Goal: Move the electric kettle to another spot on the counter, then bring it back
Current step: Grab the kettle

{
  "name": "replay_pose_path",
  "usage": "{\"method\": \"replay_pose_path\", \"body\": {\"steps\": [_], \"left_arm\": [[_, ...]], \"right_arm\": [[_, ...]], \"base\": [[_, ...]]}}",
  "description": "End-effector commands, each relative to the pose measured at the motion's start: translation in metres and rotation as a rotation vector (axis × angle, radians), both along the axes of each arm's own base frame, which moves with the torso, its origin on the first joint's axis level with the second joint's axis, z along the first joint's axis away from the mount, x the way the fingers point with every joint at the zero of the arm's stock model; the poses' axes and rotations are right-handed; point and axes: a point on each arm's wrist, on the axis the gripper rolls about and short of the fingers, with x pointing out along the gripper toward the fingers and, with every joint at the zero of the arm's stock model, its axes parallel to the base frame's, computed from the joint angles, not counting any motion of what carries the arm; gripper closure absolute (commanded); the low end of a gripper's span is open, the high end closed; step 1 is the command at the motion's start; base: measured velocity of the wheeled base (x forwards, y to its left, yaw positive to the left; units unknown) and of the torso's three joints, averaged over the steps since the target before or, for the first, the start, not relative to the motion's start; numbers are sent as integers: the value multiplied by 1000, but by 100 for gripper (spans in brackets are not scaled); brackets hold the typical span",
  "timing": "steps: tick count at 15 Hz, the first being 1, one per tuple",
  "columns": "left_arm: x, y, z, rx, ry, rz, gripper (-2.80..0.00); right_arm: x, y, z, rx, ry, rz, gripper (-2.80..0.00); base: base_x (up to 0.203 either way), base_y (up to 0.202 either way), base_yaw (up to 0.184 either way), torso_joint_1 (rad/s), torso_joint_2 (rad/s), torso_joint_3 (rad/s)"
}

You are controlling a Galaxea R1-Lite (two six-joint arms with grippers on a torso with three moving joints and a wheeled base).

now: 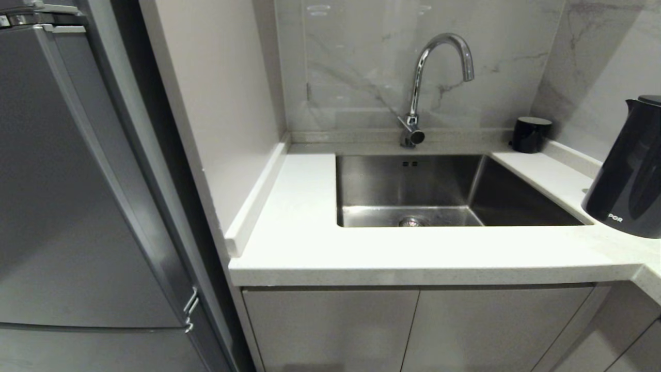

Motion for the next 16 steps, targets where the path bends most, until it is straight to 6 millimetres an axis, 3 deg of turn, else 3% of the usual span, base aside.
{"method": "replay_pose_path", "body": {"steps": [1, 16], "left_arm": [[0, 0, 0, 0, 0, 0, 0], [0, 0, 0, 0, 0, 0, 0]], "right_arm": [[0, 0, 0, 0, 0, 0, 0], [0, 0, 0, -1, 0, 0, 0]], "base": [[0, 0, 0, 18, -75, -82], [0, 0, 0, 136, -492, -356]]}}
